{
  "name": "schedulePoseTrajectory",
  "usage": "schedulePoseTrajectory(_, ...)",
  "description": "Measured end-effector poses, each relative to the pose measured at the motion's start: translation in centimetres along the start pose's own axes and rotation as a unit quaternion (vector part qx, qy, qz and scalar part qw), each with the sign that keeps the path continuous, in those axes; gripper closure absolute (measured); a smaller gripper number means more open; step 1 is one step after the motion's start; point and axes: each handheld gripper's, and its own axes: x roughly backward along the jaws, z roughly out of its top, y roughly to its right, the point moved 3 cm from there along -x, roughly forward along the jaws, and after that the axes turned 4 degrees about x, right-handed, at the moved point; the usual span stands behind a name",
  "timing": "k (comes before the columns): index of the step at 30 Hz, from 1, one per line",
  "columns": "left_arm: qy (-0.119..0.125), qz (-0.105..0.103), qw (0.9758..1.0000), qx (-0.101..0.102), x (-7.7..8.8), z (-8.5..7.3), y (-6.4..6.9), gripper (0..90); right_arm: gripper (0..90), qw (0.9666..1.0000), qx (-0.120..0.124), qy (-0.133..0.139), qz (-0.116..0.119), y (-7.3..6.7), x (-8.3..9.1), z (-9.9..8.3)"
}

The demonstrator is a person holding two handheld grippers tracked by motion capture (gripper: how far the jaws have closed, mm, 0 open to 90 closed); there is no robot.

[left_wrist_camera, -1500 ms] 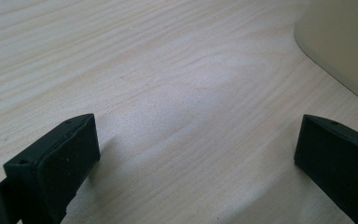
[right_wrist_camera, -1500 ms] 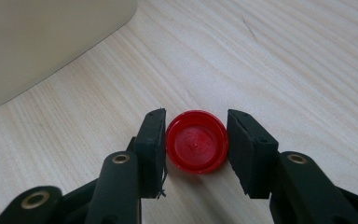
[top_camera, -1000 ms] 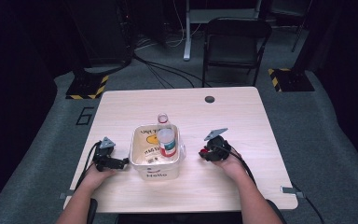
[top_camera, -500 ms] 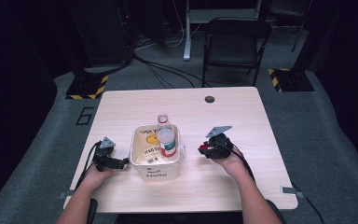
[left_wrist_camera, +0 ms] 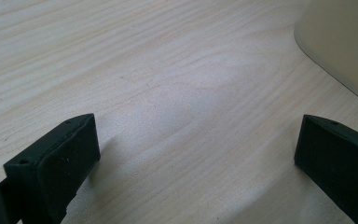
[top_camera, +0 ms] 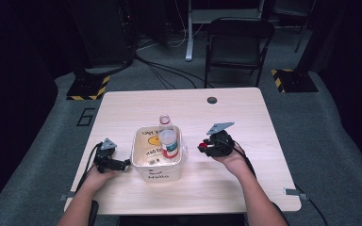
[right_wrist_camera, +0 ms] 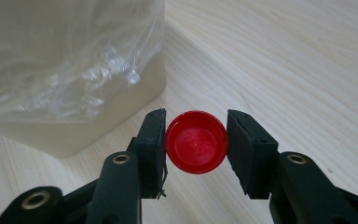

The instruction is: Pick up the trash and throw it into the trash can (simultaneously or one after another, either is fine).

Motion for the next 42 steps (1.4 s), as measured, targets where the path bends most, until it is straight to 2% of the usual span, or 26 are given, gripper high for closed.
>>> schedulePoseTrajectory(4,0.001,-0.001,1.0000,0.003,0.0,0.0,0.0,0.0,58.0,0.9998,-0.007,0.020,0.003,0.1,0.8,1.1)
schedulePoseTrajectory(6,0.000,0.001,1.0000,-0.002,0.0,0.0,0.0,0.0,58.0,0.9996,-0.007,0.026,0.005,0.1,1.2,1.5)
schedulePoseTrajectory(12,0.000,0.000,1.0000,-0.001,0.0,0.0,0.0,0.0,58.0,0.9994,-0.004,0.035,0.008,0.0,2.0,2.8)
schedulePoseTrajectory(28,0.001,0.000,1.0000,0.003,0.0,0.0,0.0,0.0,58.1,0.9989,0.014,0.045,0.007,-0.6,4.2,4.8)
schedulePoseTrajectory(29,0.000,0.001,1.0000,-0.002,0.0,0.0,0.0,0.0,58.1,0.9988,0.013,0.046,0.007,-0.7,4.3,5.1)
schedulePoseTrajectory(37,-0.005,0.002,1.0000,-0.007,0.0,0.0,-0.1,0.0,58.1,0.9985,0.033,0.043,0.007,-1.5,5.3,6.6)
schedulePoseTrajectory(42,-0.002,0.001,1.0000,0.001,0.0,0.0,0.0,0.0,58.1,0.9980,0.045,0.042,0.012,-2.1,5.8,7.6)
